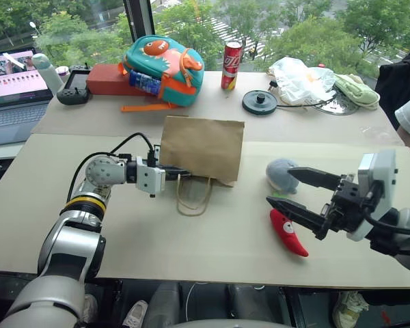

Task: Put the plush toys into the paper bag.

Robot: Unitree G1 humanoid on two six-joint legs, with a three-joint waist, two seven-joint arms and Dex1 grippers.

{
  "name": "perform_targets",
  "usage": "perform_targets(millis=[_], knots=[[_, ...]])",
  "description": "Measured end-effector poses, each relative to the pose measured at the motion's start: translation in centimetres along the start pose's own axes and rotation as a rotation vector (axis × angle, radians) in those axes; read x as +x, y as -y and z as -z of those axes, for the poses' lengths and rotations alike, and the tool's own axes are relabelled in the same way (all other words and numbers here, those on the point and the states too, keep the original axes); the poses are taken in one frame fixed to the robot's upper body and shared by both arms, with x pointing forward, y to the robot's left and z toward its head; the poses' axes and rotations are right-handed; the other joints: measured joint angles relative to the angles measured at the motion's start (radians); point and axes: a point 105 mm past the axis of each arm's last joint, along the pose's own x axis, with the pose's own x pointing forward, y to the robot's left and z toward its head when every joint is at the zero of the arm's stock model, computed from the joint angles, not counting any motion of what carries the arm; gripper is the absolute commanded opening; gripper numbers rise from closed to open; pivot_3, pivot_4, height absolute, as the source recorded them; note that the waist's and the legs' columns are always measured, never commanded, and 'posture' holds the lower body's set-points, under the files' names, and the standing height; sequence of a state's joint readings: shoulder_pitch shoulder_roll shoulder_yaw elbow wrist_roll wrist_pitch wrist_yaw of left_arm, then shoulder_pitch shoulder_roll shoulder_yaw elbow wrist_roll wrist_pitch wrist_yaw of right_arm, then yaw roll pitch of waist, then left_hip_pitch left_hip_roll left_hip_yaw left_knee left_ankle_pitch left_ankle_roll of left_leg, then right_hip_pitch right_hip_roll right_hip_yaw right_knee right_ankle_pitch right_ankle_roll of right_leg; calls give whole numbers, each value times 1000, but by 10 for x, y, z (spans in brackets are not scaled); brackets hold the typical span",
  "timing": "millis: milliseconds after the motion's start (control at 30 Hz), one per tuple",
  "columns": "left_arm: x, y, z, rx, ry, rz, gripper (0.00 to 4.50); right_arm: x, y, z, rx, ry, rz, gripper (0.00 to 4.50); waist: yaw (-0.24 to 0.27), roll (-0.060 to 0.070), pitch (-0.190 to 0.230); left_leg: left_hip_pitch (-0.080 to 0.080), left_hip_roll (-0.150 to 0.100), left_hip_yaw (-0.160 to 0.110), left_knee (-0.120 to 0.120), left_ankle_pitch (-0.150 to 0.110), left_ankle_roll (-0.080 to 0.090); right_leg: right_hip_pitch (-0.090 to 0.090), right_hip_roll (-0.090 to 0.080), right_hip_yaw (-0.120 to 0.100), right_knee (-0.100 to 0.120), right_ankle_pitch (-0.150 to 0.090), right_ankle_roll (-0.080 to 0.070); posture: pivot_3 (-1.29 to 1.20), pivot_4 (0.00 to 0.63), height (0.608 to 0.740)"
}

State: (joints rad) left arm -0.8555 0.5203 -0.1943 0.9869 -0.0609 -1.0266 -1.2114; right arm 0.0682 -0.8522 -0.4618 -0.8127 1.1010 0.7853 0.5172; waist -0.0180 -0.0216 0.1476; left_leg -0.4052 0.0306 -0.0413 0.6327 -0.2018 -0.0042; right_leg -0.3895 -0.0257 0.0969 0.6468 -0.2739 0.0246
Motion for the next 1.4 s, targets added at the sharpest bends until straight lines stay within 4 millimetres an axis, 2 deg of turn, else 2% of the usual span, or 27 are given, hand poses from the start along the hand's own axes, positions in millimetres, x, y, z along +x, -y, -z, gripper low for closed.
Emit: perform_targets(millis=[200,300,400,533,600,867,967,1200,1400], knots=[[-3,-31,-11,-172,24,-48,36,5,9,14,-11,-62,40,4500,-5,0,0,0,1,0,0,0,0,0,1,0,0,0,0,0,150,739],[-6,-42,-17,-260,25,-63,36,17,18,22,0,-70,89,4500,-13,0,0,1,1,-1,0,0,0,0,1,0,1,-3,4,0,150,739],[-4,-45,-22,-308,34,-66,36,35,30,24,38,-36,164,4500,-21,0,0,1,1,-1,0,0,0,0,2,0,1,-3,4,0,150,739],[-2,-43,-23,-365,32,-64,0,52,32,37,82,-55,216,3486,-22,0,0,-1,1,-2,0,0,0,-1,2,0,1,-1,2,0,150,739],[-1,-44,-24,-386,33,-74,0,59,28,45,102,-65,223,2707,-22,0,0,-1,0,-3,0,0,0,-1,2,0,1,0,0,0,150,739],[1,-49,-25,-426,37,-99,0,64,27,51,99,-84,245,42,-21,0,0,0,0,-3,0,0,0,-1,2,0,1,0,0,0,150,739],[4,-49,-26,-446,46,-97,0,71,22,54,100,-91,230,42,-23,0,0,-1,0,-3,0,0,0,-1,2,0,1,0,0,0,150,739],[8,-53,-27,-563,74,-130,0,99,4,50,35,-63,206,42,-25,1,0,-1,0,-4,0,0,0,-1,2,0,1,0,0,0,150,739],[13,-60,-35,-607,111,-141,0,140,15,48,-49,31,324,42,-26,1,0,0,0,-4,0,0,0,-1,2,0,1,0,0,0,150,739]])
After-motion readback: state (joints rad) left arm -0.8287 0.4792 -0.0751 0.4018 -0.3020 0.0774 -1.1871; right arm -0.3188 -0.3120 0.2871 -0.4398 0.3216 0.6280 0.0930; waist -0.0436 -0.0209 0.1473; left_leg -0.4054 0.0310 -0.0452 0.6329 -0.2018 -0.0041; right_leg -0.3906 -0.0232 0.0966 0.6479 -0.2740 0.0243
